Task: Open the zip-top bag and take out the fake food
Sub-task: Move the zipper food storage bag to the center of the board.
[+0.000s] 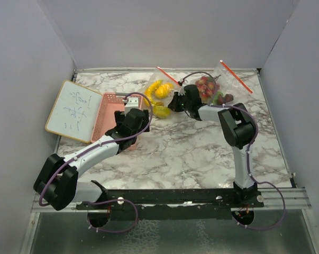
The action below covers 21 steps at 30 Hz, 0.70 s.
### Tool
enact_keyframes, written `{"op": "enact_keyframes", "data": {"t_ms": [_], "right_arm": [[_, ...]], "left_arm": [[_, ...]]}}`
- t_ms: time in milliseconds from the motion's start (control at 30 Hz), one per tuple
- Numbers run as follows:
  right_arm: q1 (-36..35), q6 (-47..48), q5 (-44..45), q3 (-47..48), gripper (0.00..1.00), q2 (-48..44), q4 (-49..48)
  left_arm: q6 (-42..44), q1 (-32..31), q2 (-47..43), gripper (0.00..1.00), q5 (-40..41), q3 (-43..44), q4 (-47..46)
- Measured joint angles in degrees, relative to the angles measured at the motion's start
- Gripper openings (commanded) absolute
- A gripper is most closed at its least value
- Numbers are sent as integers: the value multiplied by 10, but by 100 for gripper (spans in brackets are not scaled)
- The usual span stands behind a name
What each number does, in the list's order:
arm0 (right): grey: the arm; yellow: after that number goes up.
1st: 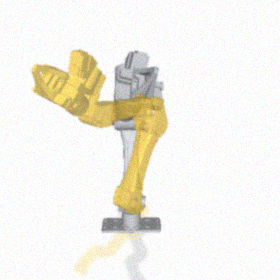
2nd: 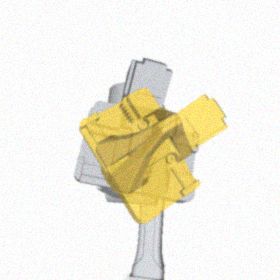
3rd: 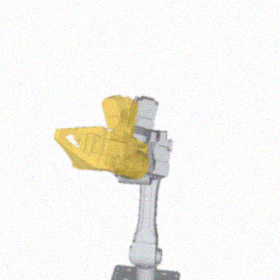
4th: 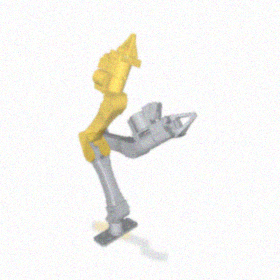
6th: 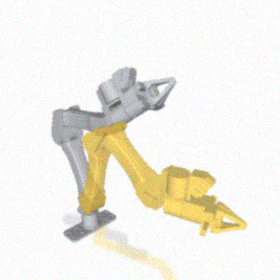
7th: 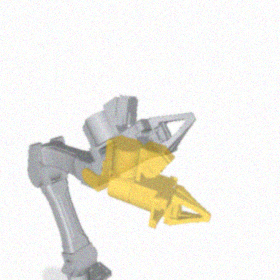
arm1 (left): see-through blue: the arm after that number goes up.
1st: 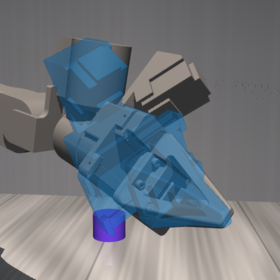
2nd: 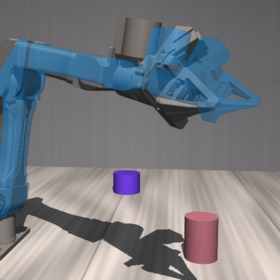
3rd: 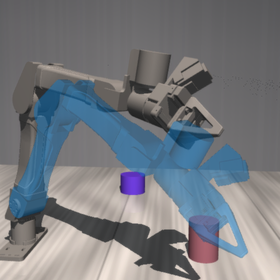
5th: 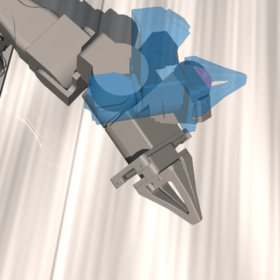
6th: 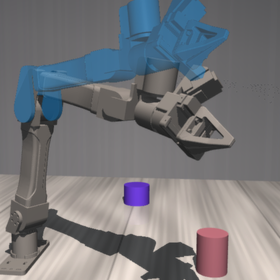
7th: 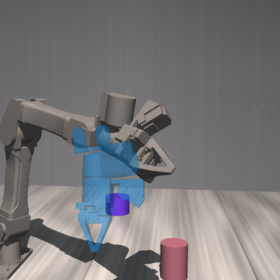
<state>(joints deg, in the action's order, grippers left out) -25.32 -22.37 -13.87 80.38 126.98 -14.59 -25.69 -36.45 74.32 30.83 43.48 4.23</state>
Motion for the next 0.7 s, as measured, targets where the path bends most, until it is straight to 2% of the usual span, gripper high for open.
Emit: {"op": "enact_keyframes", "data": {"t_ms": [233,400,500,533,700], "right_arm": [[-33,-11,7,-167,13,-115,-46],[-63,-12,13,-267,31,-211,-60],[-66,-2,29,-273,48,-255,-54],[-65,3,38,-267,49,-264,-51],[-44,32,83,-168,72,-264,-7]], "left_arm": [[-1,0,0,98,-13,0,-1],[-5,0,0,94,-34,0,-10],[-5,0,0,94,-45,-4,-17],[-6,0,0,94,-47,-7,-21],[-9,0,-7,94,-61,-21,-25]]}}
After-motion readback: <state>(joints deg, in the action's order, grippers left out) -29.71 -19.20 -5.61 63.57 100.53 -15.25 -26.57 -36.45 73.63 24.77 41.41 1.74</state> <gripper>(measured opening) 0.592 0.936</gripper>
